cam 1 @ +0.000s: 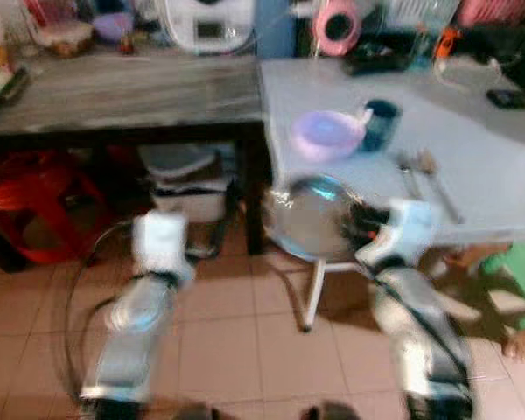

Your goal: Setting the table

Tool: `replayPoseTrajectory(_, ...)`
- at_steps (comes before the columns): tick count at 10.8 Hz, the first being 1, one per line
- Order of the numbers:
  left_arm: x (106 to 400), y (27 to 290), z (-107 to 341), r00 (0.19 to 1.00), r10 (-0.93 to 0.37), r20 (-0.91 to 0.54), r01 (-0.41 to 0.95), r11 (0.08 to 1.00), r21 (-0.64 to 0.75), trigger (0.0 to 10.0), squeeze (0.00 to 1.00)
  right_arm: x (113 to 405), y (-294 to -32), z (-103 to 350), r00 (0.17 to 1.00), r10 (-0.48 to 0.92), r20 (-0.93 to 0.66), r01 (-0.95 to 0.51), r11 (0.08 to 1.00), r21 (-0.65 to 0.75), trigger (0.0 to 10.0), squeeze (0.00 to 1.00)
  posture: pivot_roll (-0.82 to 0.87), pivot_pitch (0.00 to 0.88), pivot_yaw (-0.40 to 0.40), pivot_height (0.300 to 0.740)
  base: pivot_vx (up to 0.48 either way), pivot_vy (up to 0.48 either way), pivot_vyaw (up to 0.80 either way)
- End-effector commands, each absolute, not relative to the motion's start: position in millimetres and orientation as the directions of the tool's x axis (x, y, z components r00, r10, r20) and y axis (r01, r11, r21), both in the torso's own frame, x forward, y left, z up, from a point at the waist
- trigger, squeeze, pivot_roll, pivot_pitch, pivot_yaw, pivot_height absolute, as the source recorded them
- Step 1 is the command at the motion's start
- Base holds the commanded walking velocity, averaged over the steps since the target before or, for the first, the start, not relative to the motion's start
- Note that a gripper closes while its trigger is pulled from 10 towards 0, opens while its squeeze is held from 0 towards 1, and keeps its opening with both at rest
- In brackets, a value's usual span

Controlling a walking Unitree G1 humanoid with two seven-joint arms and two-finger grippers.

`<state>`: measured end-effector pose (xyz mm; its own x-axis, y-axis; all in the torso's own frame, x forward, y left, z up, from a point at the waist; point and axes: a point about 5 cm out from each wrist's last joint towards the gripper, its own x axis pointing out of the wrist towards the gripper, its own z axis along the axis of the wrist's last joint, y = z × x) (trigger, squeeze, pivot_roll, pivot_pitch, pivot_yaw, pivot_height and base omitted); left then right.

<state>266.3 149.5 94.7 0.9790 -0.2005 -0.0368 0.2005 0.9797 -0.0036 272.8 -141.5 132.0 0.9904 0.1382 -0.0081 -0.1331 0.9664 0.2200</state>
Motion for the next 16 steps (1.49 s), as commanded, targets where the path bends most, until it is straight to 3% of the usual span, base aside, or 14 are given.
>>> replayPoseTrajectory(1,270,141,99,0.976,-0.218,-0.016,0.218,0.976,-0.006,10.0,0.00,271,-153,132,0.995,0.098,-0.004,-0.095,0.975,0.201,10.0,0.00,-0.03,0.000,0.040,0.740,0.281,0.390,0.00)
replayPoseTrajectory(7,276,137,102,0.979,-0.204,0.008,0.204,0.979,-0.009,10.0,0.00,268,-153,133,0.994,0.106,0.016,-0.108,0.984,0.143,10.0,0.00,-0.04,0.000,0.042,0.740,0.369,0.301,0.00)
replayPoseTrajectory(16,275,128,103,0.975,-0.221,0.014,0.221,0.975,0.023,10.0,0.00,270,-148,133,0.992,0.122,0.030,-0.125,0.985,0.119,10.0,0.00,-0.04,0.000,0.050,0.740,0.478,0.000,0.06)
